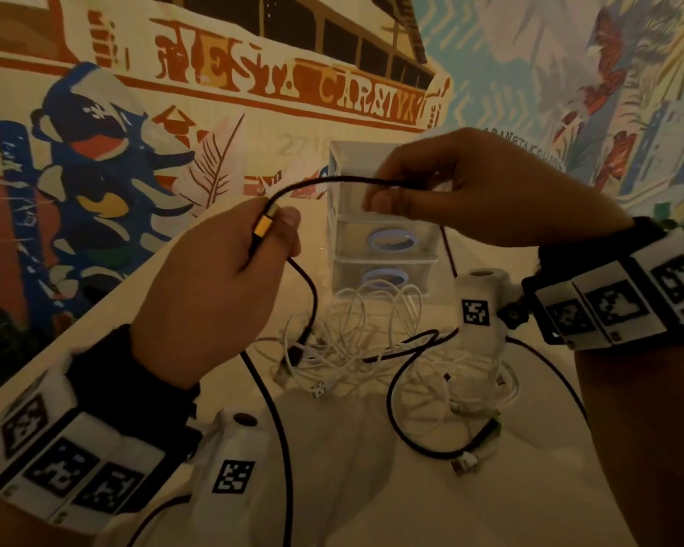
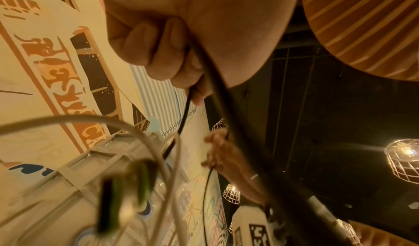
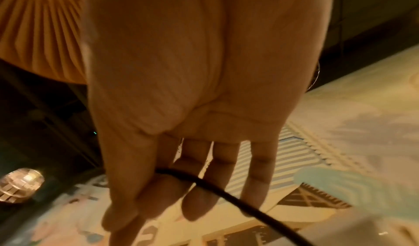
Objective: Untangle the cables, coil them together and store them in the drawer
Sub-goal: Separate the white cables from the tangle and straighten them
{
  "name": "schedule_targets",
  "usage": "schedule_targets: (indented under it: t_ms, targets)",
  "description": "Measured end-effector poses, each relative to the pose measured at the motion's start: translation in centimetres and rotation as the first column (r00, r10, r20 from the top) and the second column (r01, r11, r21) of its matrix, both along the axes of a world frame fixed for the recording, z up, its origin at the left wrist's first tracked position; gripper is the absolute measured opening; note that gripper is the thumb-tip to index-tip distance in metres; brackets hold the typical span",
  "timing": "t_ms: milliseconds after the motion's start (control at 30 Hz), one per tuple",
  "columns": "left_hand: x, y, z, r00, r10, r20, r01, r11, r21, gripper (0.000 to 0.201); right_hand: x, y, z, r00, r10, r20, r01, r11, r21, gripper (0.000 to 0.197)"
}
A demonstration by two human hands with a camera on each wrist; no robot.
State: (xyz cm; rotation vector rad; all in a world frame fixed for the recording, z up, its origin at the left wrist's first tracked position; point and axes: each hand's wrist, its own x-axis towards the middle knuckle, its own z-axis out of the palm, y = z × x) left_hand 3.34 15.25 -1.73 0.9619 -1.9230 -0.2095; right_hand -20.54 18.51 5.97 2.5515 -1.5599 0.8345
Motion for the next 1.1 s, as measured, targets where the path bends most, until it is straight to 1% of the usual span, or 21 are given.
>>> schedule_targets:
  t_ms: [100,167,233,267,333,367,400,433,467,533,600,667,733,867,967,1033,1100]
  targets:
    - [0.3,-0.1,0.1,0.995,-0.006,-0.099,0.008,1.000,0.020,0.036,-3.3,-1.2,-0.7,0.977,-0.207,-0.051,0.209,0.978,0.022,0.027]
    - [0.3,-0.1,0.1,0.994,-0.014,-0.111,0.018,0.999,0.040,0.036,-5.4,-1.7,-1.2,0.940,-0.332,-0.075,0.337,0.940,0.055,0.037]
    - [0.2,-0.1,0.0,0.995,-0.017,-0.100,0.022,0.999,0.048,0.036,-6.7,-1.6,-1.3,0.910,-0.407,-0.071,0.414,0.897,0.159,0.047]
    - [0.2,-0.1,0.0,0.995,-0.020,-0.094,0.025,0.999,0.048,0.036,-7.1,-1.4,-1.3,0.896,-0.436,-0.084,0.443,0.867,0.229,0.048]
    - [0.2,-0.2,0.0,0.996,-0.029,-0.085,0.033,0.998,0.050,0.038,-7.5,-1.3,-1.4,0.873,-0.463,-0.150,0.484,0.790,0.377,0.052]
    - [0.2,-0.2,0.0,0.996,-0.032,-0.079,0.036,0.998,0.049,0.040,-7.5,-1.2,-1.5,0.873,-0.458,-0.166,0.481,0.757,0.442,0.057]
    - [0.2,-0.2,0.0,0.997,-0.031,-0.072,0.034,0.998,0.046,0.042,-7.4,-1.2,-1.6,0.889,-0.435,-0.144,0.446,0.748,0.491,0.063]
    - [0.2,-0.2,0.0,0.998,-0.026,-0.059,0.028,0.999,0.039,0.044,-7.3,-1.4,-1.6,0.908,-0.412,-0.080,0.392,0.764,0.512,0.067]
    - [0.2,-0.1,0.0,0.999,-0.021,-0.042,0.022,0.999,0.031,0.046,-7.1,-1.4,-1.5,0.919,-0.394,0.012,0.336,0.798,0.500,0.068]
    - [-0.1,0.2,0.1,1.000,-0.015,-0.005,0.015,1.000,0.024,0.047,-6.5,-1.2,-1.1,0.919,-0.334,0.208,0.228,0.882,0.412,0.063]
    - [-0.2,0.6,0.2,0.999,-0.005,0.045,0.004,0.999,0.038,0.048,-5.4,-0.8,-0.4,0.900,-0.230,0.370,0.113,0.944,0.310,0.054]
    - [-0.3,0.9,0.4,0.993,0.017,0.120,-0.021,0.999,0.030,0.048,-4.2,-0.4,0.1,0.886,-0.087,0.455,-0.016,0.976,0.217,0.043]
    - [-0.2,1.2,0.4,0.985,0.002,0.172,-0.004,1.000,0.007,0.049,-2.9,0.0,0.4,0.899,0.042,0.437,-0.119,0.981,0.151,0.032]
    - [-0.2,1.3,-0.1,0.963,-0.046,0.265,0.049,0.999,-0.008,0.053,0.0,0.2,0.3,0.938,0.219,0.270,-0.257,0.960,0.113,0.021]
    - [-0.4,1.5,-0.1,0.948,-0.045,0.315,0.057,0.998,-0.030,0.055,1.9,0.0,-0.2,0.919,0.353,0.174,-0.377,0.916,0.133,0.022]
    - [-0.4,1.7,0.0,0.954,-0.049,0.295,0.063,0.997,-0.038,0.047,2.9,-0.1,-0.6,0.894,0.433,0.118,-0.447,0.880,0.159,0.021]
    - [-0.2,1.5,-0.2,0.956,-0.062,0.287,0.078,0.996,-0.047,0.039,3.4,-0.1,-0.9,0.877,0.469,0.105,-0.481,0.859,0.175,0.022]
